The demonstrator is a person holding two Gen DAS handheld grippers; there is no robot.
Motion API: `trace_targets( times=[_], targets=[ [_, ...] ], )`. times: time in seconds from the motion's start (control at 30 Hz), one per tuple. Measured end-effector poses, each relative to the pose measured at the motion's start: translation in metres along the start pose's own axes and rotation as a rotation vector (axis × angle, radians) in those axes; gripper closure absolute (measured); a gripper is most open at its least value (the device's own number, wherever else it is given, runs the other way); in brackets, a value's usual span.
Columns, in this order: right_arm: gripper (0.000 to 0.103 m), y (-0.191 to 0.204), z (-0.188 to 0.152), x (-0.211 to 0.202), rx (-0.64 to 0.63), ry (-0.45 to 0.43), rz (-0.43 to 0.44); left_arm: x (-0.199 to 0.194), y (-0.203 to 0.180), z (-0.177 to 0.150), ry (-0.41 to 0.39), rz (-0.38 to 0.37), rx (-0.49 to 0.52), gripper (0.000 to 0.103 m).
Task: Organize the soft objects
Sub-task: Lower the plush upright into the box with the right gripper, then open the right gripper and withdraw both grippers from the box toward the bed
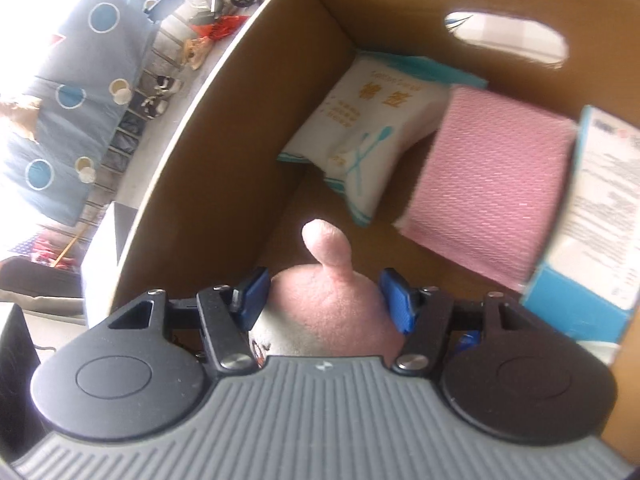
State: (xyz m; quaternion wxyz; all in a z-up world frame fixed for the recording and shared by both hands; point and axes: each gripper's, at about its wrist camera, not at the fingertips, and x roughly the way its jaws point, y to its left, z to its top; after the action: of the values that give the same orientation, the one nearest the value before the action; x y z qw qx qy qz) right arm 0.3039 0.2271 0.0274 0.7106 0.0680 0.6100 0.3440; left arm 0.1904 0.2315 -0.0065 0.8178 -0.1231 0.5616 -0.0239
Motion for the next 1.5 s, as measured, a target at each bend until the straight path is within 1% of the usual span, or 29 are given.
trace_targets(
  times=[0.07, 0.13, 0.17, 0.27, 0.33, 0.4, 0.5, 0.63, 0.77, 0.83, 0.93, 1.03, 1.17, 1.27, 1.33, 1.5],
  targets=[
    [0.043, -0.006, -0.004, -0.006, 0.028, -0.019, -0.017, 0.003, -0.005, 0.002, -0.002, -0.007, 0.007, 0.039],
    [0.044, -0.013, -0.007, -0.01, 0.065, -0.042, -0.027, 0.005, -0.008, 0.006, -0.011, 0.001, 0.005, 0.039],
    [0.044, -0.023, -0.004, -0.013, 0.087, -0.054, -0.032, 0.008, -0.009, 0.006, -0.011, -0.001, 0.002, 0.039],
    [0.043, -0.034, 0.0, -0.015, 0.131, -0.072, -0.029, 0.008, -0.009, 0.007, -0.015, -0.002, -0.009, 0.038],
    [0.04, -0.038, 0.001, -0.017, 0.15, -0.082, -0.011, 0.006, -0.009, 0.006, -0.022, 0.002, -0.011, 0.037],
    [0.033, -0.042, 0.002, -0.023, 0.164, -0.11, 0.008, 0.002, -0.01, 0.004, -0.03, 0.006, -0.017, 0.037],
    [0.032, -0.045, -0.001, -0.037, 0.174, -0.17, 0.031, -0.004, -0.012, 0.003, -0.048, 0.013, -0.015, 0.036],
    [0.031, -0.047, -0.014, -0.065, 0.181, -0.267, 0.096, -0.02, -0.018, -0.002, -0.121, 0.024, 0.001, 0.032],
    [0.03, -0.043, -0.035, -0.104, 0.151, -0.393, 0.133, -0.039, -0.034, -0.015, -0.2, 0.049, 0.035, 0.03],
    [0.028, -0.043, -0.049, -0.126, 0.133, -0.461, 0.139, -0.048, -0.042, -0.023, -0.251, 0.057, 0.062, 0.025],
    [0.025, -0.046, -0.074, -0.154, 0.113, -0.555, 0.117, -0.061, -0.052, -0.028, -0.308, 0.071, 0.085, 0.024],
    [0.024, -0.056, -0.101, -0.18, 0.126, -0.628, 0.085, -0.07, -0.061, -0.037, -0.348, 0.062, 0.088, 0.023],
    [0.023, -0.075, -0.135, -0.199, 0.18, -0.683, 0.039, -0.073, -0.074, -0.044, -0.385, 0.056, 0.09, 0.021],
    [0.023, -0.091, -0.159, -0.206, 0.225, -0.713, -0.003, -0.073, -0.083, -0.049, -0.386, 0.031, 0.077, 0.021],
    [0.023, -0.103, -0.174, -0.211, 0.257, -0.728, -0.008, -0.075, -0.09, -0.054, -0.389, 0.027, 0.075, 0.021],
    [0.023, -0.124, -0.211, -0.222, 0.293, -0.764, -0.06, -0.078, -0.112, -0.066, -0.41, 0.076, 0.107, 0.021]
  ],
)
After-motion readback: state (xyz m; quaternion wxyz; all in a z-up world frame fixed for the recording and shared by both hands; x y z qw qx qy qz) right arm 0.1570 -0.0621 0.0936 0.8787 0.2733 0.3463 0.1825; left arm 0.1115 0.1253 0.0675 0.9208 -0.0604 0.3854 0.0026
